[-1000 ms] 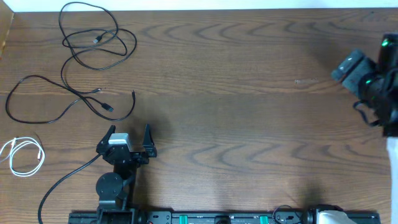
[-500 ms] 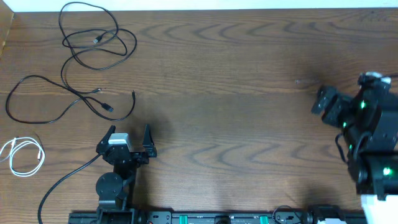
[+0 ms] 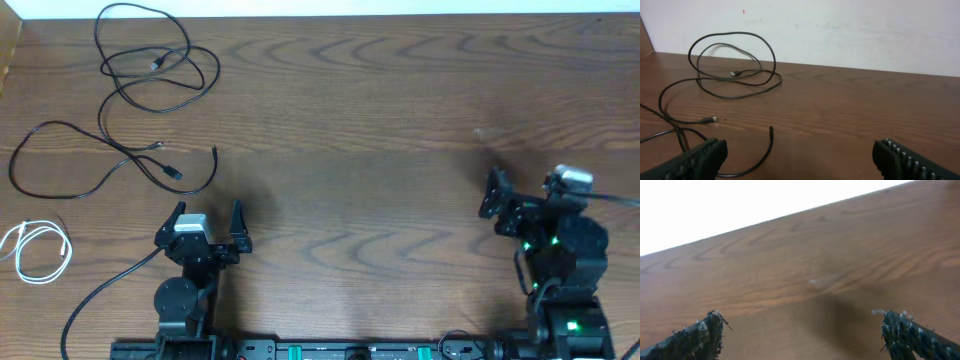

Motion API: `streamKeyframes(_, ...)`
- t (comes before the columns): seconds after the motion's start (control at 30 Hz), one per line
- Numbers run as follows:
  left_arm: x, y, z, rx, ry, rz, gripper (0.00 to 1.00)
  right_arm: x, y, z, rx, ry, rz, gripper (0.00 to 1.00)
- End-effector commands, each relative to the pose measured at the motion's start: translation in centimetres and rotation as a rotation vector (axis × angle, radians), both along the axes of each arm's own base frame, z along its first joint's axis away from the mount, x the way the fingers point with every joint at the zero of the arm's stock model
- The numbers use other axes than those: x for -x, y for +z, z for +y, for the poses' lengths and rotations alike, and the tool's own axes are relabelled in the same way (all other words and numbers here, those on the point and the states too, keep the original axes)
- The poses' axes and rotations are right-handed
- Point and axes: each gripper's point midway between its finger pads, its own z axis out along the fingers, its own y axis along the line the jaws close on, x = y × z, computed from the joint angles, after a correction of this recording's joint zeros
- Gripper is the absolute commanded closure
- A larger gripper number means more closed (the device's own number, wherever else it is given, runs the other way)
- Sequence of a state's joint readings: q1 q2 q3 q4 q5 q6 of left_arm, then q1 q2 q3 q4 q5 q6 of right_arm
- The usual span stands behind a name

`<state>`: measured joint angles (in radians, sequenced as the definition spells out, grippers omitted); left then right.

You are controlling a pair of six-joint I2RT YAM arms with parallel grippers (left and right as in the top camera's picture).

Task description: Untangle cables

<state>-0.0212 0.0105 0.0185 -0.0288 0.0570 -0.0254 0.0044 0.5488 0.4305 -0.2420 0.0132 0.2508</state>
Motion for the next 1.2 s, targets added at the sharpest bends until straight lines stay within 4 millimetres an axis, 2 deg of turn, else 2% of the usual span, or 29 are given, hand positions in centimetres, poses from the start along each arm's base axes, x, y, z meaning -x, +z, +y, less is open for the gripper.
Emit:
streamKeyframes(0.0,0.1,-1.5,0.2,-0.003,0.007,0.047,0.02,0.4,-1.9,1.6,0.026,0.099,-0.033,0.01)
streamKeyframes(0.23,0.1,-1.5,0.2,-0.003,0.007,0.047,0.02,1.0,-3.4,2.3,0.021,0.133,-0.141,0.01)
streamKeyframes(0.5,0.1,-1.5,0.2,-0.003,0.007,0.047,0.02,1.6,-2.8,2.7,0.06,0.157,-0.251,0.01)
streamKeyframes(0.93,0.1,-1.5,0.2,-0.003,0.007,0.047,0.02,2.3,-3.2,2.6,0.066,0.149,-0.309,0.01)
streamKeyframes(1.17,0.1,-1.5,0.2,-0.003,0.007,0.047,0.03,2.6,-2.5,2.5,0.086,0.141,-0.343,0.01)
